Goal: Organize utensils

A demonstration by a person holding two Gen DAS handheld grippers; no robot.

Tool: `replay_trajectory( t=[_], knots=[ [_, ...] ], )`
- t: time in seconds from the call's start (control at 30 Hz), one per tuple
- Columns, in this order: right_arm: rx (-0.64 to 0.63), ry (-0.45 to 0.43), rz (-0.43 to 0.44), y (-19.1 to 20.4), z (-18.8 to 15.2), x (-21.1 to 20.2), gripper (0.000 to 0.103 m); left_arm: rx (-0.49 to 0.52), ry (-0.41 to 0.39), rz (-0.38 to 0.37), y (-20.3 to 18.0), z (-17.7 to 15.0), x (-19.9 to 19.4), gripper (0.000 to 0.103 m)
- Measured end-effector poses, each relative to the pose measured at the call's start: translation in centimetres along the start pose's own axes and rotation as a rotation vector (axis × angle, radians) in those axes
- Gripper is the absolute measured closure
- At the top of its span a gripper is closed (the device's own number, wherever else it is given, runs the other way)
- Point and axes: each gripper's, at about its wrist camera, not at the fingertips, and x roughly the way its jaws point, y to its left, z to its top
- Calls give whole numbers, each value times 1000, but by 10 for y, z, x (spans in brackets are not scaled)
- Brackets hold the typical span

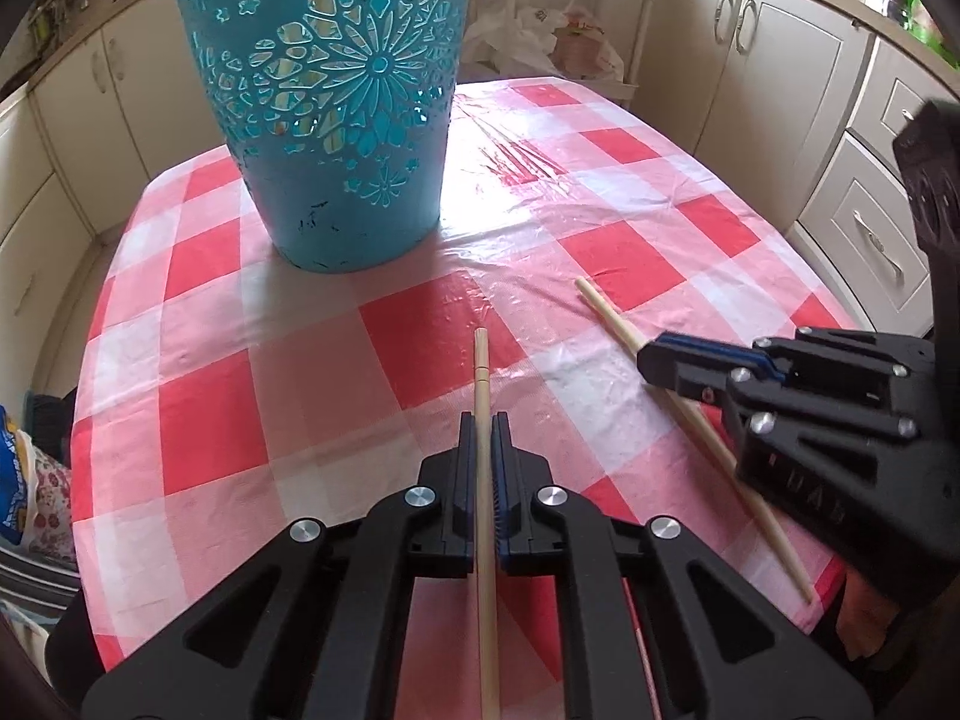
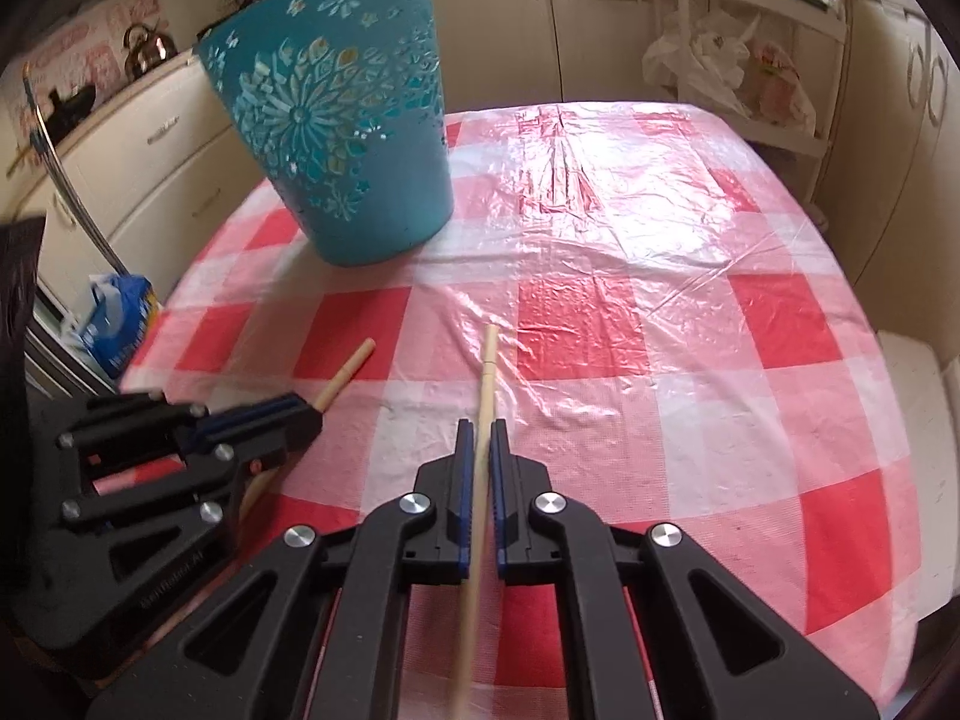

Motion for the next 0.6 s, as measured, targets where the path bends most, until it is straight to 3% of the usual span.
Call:
replay_trajectory(
  t=[0.27,0.43,0.6],
  knots=[
    [146,-55,179,-16,5,-10,97,-26,-40,-23,12,-4,-18,99],
    [258,-97,279,-33,8,-17,97,-85,-159,-83,38,3,-63,98],
    [299,-214,343,-38,14,-41,97,-155,-326,-123,69,25,-115,99]
  ],
)
